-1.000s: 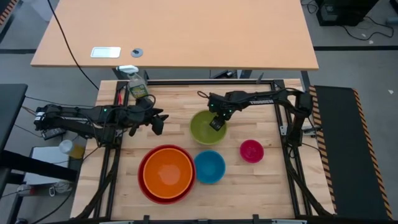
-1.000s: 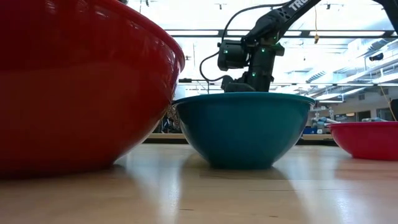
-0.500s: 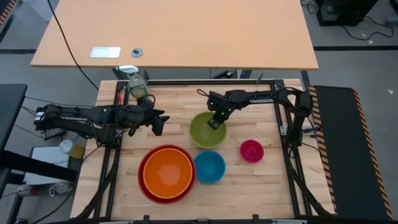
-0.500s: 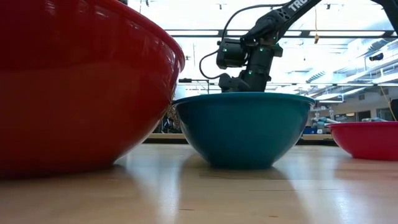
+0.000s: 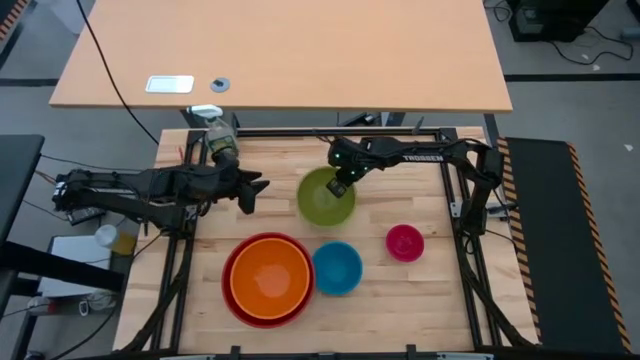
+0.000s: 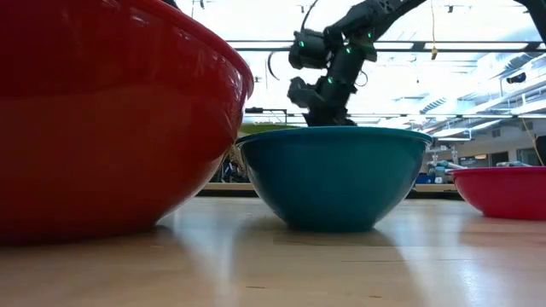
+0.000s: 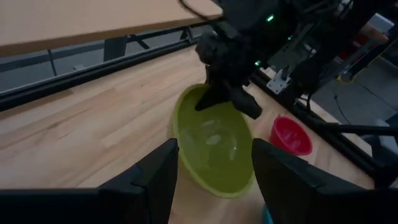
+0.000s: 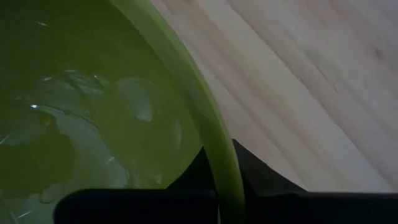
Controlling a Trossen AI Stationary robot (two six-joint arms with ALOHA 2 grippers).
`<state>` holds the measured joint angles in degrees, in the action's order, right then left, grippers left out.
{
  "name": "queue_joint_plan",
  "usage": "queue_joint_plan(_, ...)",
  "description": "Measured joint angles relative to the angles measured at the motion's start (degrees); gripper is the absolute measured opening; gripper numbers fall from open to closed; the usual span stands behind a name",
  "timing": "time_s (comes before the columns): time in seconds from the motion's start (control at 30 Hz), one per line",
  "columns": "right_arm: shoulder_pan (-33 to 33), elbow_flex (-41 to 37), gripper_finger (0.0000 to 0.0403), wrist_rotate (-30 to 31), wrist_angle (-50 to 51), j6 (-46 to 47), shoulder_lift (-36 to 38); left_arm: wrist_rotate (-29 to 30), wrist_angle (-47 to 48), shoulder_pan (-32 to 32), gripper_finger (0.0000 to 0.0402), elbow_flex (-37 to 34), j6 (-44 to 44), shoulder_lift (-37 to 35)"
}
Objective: Nest bowls inside each other
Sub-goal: Stack the light green bowl on top of the orange bowl
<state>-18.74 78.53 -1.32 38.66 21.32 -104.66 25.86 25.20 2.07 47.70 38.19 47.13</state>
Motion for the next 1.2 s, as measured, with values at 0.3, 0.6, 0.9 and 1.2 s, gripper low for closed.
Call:
queue_joint_plan(0.3,4.55,9.86,0.0019,1.55,1.79,-0.60,0.18,5.41,4.18,-0.02,0.0208,0.02,-0.30,-6.94)
queue_joint_plan(0.6,10.95,14.89,0.0020,1.37,-2.49,-0.72,-0.18,7.99,-0.74,-0.02,0.0208,0.02,-1.62,-8.35)
queue_joint_plan(0.9,17.38,14.89,0.0020,0.30,-6.63,0.10,-0.24,8.91,-4.49,-0.02,0.0208,0.02,-3.35,-8.27)
queue_joint_plan(1.2,21.09,17.87,0.0020,-0.84,-7.15,0.88,-0.77,9.01,-5.36,-1.64,0.0208,0.02,-1.49,-8.15)
